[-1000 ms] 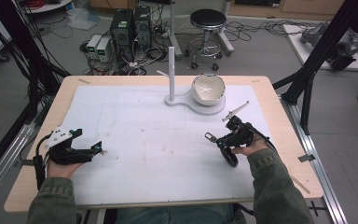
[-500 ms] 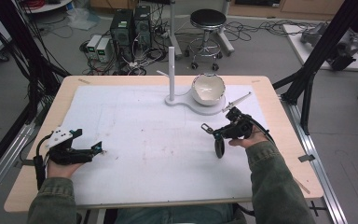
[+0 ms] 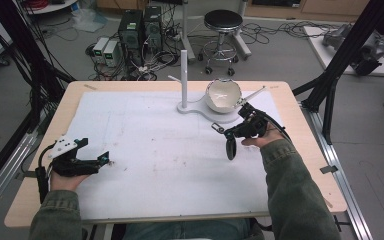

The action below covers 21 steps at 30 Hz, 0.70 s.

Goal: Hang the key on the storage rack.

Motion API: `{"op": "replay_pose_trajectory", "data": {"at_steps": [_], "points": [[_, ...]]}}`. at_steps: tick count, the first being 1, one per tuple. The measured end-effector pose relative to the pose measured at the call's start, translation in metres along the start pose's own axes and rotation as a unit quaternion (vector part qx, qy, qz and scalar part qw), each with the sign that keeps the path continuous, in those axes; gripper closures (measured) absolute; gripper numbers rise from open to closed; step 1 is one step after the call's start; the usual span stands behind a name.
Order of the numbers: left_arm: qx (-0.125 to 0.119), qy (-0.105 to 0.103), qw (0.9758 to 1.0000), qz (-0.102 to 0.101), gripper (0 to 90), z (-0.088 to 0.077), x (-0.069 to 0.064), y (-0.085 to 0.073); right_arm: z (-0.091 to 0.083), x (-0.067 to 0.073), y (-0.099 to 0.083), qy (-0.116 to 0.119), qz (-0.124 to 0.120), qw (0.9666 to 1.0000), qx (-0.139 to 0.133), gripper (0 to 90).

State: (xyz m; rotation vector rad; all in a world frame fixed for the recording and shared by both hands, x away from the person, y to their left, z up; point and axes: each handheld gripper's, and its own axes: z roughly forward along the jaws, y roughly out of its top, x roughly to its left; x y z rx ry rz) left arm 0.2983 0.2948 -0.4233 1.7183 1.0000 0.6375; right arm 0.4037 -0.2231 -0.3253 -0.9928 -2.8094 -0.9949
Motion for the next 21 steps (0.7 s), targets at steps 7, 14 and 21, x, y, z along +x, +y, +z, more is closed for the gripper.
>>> {"op": "replay_pose_trajectory", "data": {"at_steps": [7,14,21], "points": [[0.001,-0.003,1.0,0.001,4.3,0.001,0.0,0.0,0.003,0.0,0.017,0.006,-0.003,1.0,-0.006,82.7],[0.001,-0.005,1.0,0.001,4.4,0.002,0.001,0.0,0.008,-0.003,0.037,0.01,0.002,0.9999,-0.003,82.7],[0.0,-0.008,1.0,-0.002,4.3,0.001,0.001,0.0,0.01,-0.002,0.064,0.005,0.002,0.9999,-0.009,82.7]]}}
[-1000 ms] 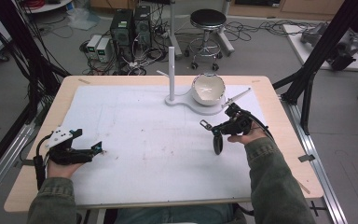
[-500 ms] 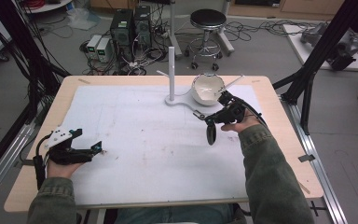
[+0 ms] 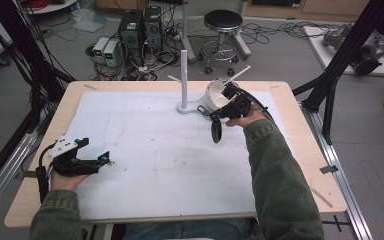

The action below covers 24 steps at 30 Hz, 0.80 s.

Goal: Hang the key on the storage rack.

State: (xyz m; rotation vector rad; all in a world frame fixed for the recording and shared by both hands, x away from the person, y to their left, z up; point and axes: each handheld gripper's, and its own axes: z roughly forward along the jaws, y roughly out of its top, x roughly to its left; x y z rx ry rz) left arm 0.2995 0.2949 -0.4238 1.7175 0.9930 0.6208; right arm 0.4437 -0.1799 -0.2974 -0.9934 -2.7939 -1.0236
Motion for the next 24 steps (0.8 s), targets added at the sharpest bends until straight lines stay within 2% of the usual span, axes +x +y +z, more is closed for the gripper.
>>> {"op": "replay_pose_trajectory", "data": {"at_steps": [7,12,15,24], "points": [[-0.002,-0.004,1.0,-0.001,4.4,0.0,0.0,0.0,0.006,-0.001,0.017,-0.003,0.007,1.0,-0.003,82.7],[-0.002,-0.002,1.0,-0.001,4.3,0.0,0.001,0.0,0.009,-0.005,0.022,-0.004,0.015,0.9998,-0.014,82.7],[-0.003,-0.002,1.0,-0.002,4.3,0.0,0.001,0.0,0.011,-0.008,0.025,-0.01,0.02,0.9997,-0.011,82.7],[-0.006,0.002,1.0,-0.001,4.4,-0.001,0.002,0.0,0.002,-0.012,0.044,-0.03,0.021,0.9993,-0.01,82.6]]}}
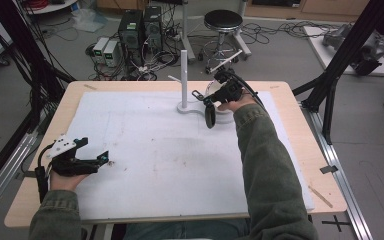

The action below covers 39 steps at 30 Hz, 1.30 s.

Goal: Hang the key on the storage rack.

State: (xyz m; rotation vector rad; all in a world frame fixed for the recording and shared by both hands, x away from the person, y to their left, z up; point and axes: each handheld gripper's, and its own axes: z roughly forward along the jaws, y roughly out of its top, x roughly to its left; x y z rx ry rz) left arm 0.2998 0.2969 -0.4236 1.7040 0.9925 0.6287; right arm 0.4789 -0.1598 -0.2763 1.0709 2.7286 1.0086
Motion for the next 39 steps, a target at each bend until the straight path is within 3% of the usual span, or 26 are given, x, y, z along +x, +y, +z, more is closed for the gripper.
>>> {"op": "replay_pose_trajectory", "data": {"at_steps": [10,14,19,23,28,34,39], "points": [[0.001,0.001,1.0,0.0,4.4,0.0,0.0,0.0,-0.007,0.003,0.029,-0.014,-0.009,0.9999,-0.001,82.5],[0.001,0.0,1.0,0.0,4.4,0.0,0.0,0.0,-0.012,0.009,0.043,-0.029,-0.025,0.9993,-0.005,82.5],[0.001,0.0,1.0,0.0,4.4,0.0,0.0,0.0,-0.015,0.011,0.052,-0.03,-0.021,0.9992,-0.016,82.5],[0.001,-0.004,1.0,-0.003,4.3,0.0,-0.001,-0.001,-0.014,0.012,0.063,-0.05,-0.016,0.9985,-0.017,82.4],[0.003,-0.004,1.0,0.0,4.4,0.0,-0.001,-0.001,-0.007,0.008,0.068,-0.063,-0.008,0.998,-0.002,82.5],[0.001,-0.003,1.0,-0.004,4.3,0.0,0.0,-0.001,-0.003,0.005,0.069,-0.054,-0.003,0.9985,-0.005,82.2],[0.0,-0.003,1.0,-0.004,4.4,0.0,0.0,-0.001,0.006,0.005,0.07,-0.068,-0.001,0.9977,0.006,82.0]]}}
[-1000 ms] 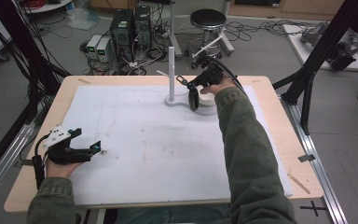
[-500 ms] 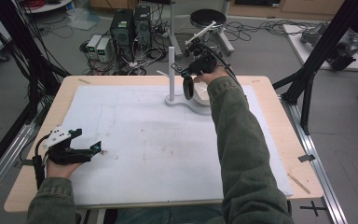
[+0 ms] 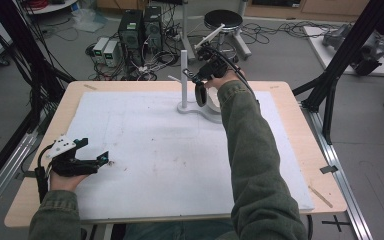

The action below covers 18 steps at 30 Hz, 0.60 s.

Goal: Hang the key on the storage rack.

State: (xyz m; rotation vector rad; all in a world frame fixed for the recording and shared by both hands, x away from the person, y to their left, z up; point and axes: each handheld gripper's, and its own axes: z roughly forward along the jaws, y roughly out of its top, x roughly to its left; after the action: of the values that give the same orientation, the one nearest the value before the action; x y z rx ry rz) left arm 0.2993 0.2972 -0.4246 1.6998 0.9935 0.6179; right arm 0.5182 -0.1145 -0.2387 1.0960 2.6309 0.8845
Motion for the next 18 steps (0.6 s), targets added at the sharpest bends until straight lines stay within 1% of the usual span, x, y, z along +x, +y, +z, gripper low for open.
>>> {"op": "replay_pose_trajectory", "data": {"at_steps": [5,7,8,9,10,11,12,13,14,15,16,17,18], "points": [[0.001,0.0,1.0,0.0,4.4,0.0,0.0,0.0,0.006,0.001,0.0,0.0,0.002,1.0,0.0,80.9],[0.0,-0.001,1.0,-0.001,4.3,0.0,0.0,0.0,0.007,0.0,0.0,0.007,0.01,0.9999,-0.001,80.0],[0.0,-0.001,1.0,-0.001,4.4,0.0,0.0,0.0,0.007,-0.001,-0.001,0.014,0.017,0.9998,-0.002,78.3],[0.0,-0.001,1.0,0.0,4.4,0.0,0.0,0.0,0.007,-0.002,-0.002,0.022,0.024,0.9995,0.0,74.3],[0.0,-0.001,1.0,0.0,4.3,0.0,0.0,0.0,0.008,-0.002,-0.004,0.026,0.032,0.9991,-0.006,72.8],[-0.001,-0.002,1.0,-0.001,4.3,0.0,0.0,0.0,0.007,-0.003,-0.005,0.028,0.037,0.9989,-0.009,70.9],[0.0,-0.002,1.0,0.001,4.3,0.0,0.0,0.0,0.007,-0.003,-0.005,0.028,0.037,0.9989,-0.009,70.9],[0.0,-0.001,1.0,0.001,4.3,0.0,0.0,0.0,0.006,-0.004,-0.008,0.03,0.044,0.9985,-0.011,63.6],[0.0,-0.002,1.0,0.002,4.3,0.0,0.0,0.0,0.006,-0.004,-0.008,0.03,0.044,0.9985,-0.011,63.6],[0.001,-0.002,1.0,0.001,4.3,-0.001,0.0,0.0,0.006,-0.005,-0.014,0.035,0.052,0.9978,-0.021,47.4],[0.001,-0.002,1.0,0.001,4.3,-0.001,0.0,0.0,0.007,-0.005,-0.019,0.046,0.057,0.9969,-0.028,38.3],[-0.001,-0.001,1.0,0.0,4.4,0.0,0.0,0.0,0.008,-0.004,-0.022,0.046,0.055,0.997,-0.028,29.8],[-0.001,-0.001,1.0,0.0,4.3,0.0,0.0,0.0,0.008,-0.004,-0.022,0.046,0.055,0.997,-0.028,29.8]]}}
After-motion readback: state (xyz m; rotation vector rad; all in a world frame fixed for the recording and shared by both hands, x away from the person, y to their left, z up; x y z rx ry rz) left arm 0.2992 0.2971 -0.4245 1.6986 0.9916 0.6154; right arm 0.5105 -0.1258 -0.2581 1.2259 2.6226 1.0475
